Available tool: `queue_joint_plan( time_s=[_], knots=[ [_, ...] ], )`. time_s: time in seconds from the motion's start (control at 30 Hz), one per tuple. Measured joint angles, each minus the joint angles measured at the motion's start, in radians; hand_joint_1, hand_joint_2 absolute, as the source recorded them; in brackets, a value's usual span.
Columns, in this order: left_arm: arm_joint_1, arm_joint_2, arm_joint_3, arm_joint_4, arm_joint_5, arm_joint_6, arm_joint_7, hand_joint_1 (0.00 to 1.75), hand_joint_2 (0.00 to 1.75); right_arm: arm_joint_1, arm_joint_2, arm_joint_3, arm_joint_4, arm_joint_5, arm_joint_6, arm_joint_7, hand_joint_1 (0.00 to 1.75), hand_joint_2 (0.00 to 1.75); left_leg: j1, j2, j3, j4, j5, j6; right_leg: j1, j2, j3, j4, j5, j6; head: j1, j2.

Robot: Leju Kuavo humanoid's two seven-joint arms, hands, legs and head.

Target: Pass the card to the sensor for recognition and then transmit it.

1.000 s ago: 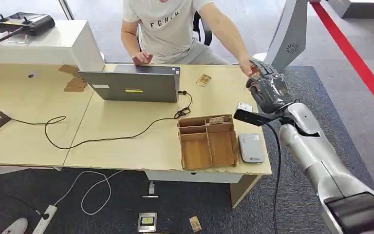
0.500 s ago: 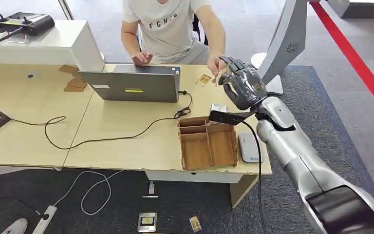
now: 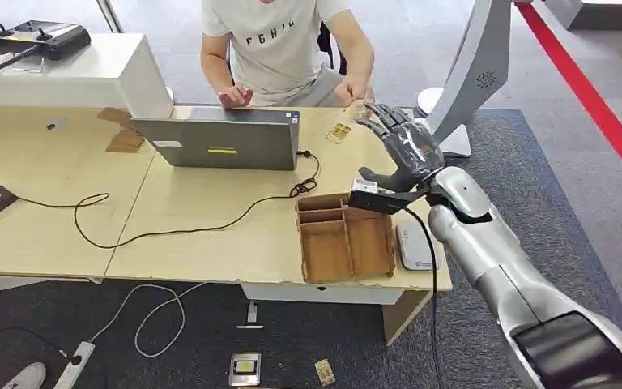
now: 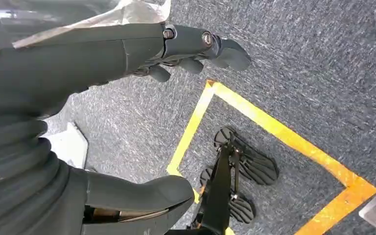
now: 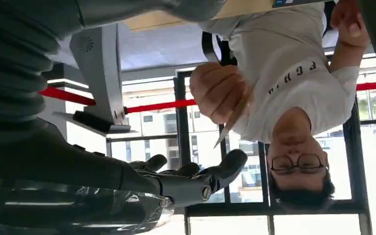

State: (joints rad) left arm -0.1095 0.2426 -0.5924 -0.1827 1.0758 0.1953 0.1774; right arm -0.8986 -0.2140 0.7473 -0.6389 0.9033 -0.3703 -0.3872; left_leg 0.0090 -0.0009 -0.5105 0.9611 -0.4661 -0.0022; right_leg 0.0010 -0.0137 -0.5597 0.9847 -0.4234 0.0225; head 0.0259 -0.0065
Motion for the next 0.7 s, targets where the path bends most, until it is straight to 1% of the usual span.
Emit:
queue_joint_plan(
  time_s=[0.07,0.1,0.13,0.2,0.37,0.5,0.7],
  knots=[
    [0.001,0.001,-0.001,0.0,0.002,0.0,0.0,0.0,1.75,0.013,-0.016,-0.002,-0.015,-0.01,-0.038,-0.031,0.0,0.0,0.0,0.0,0.0,0.0,0.0,0.0,0.0,0.0,0.0,0.0,0.0,0.0,0.0,0.0],
    [0.002,0.002,-0.002,0.0,0.002,0.0,0.001,0.0,1.75,0.014,-0.026,-0.002,-0.023,-0.012,-0.033,-0.052,0.0,0.0,0.0,0.0,0.0,0.0,0.0,0.0,0.0,0.0,0.0,0.0,0.0,0.0,0.0,0.0],
    [0.002,0.003,-0.003,0.0,0.003,0.0,0.003,0.0,1.75,0.014,-0.036,-0.003,-0.029,-0.014,-0.018,-0.062,0.0,0.0,0.0,0.0,0.0,0.0,0.0,0.0,0.0,0.0,0.0,0.0,0.0,0.0,0.0,0.0],
    [0.002,0.007,-0.006,0.0,0.008,0.003,0.01,0.0,1.75,0.008,-0.056,-0.004,-0.051,-0.015,0.039,-0.062,0.0,0.0,-0.001,0.0,0.0,0.0,0.0,0.0,-0.001,0.0,0.0,0.0,0.0,0.0,0.0,0.0],
    [0.002,0.013,-0.014,0.0,0.021,0.008,0.017,0.0,1.75,-0.029,-0.103,-0.005,-0.122,-0.038,0.199,-0.016,0.0,0.0,-0.001,0.0,0.0,0.0,0.0,0.0,-0.001,0.0,0.0,0.0,0.0,0.0,0.0,0.0],
    [0.002,0.016,-0.018,0.0,0.027,0.008,0.017,0.0,1.75,-0.038,-0.136,-0.005,-0.187,-0.043,0.262,-0.015,0.0,0.0,-0.001,0.0,0.0,0.0,0.0,0.0,-0.001,0.0,0.0,0.0,0.0,0.0,0.0,0.0],
    [0.002,0.019,-0.021,0.0,0.034,0.008,0.01,0.0,1.75,-0.051,-0.17,0.002,-0.271,-0.039,0.327,-0.005,0.0,0.0,-0.001,0.0,0.0,0.0,0.0,0.0,-0.001,0.0,0.0,0.0,0.0,0.0,0.0,0.0]
  ],
)
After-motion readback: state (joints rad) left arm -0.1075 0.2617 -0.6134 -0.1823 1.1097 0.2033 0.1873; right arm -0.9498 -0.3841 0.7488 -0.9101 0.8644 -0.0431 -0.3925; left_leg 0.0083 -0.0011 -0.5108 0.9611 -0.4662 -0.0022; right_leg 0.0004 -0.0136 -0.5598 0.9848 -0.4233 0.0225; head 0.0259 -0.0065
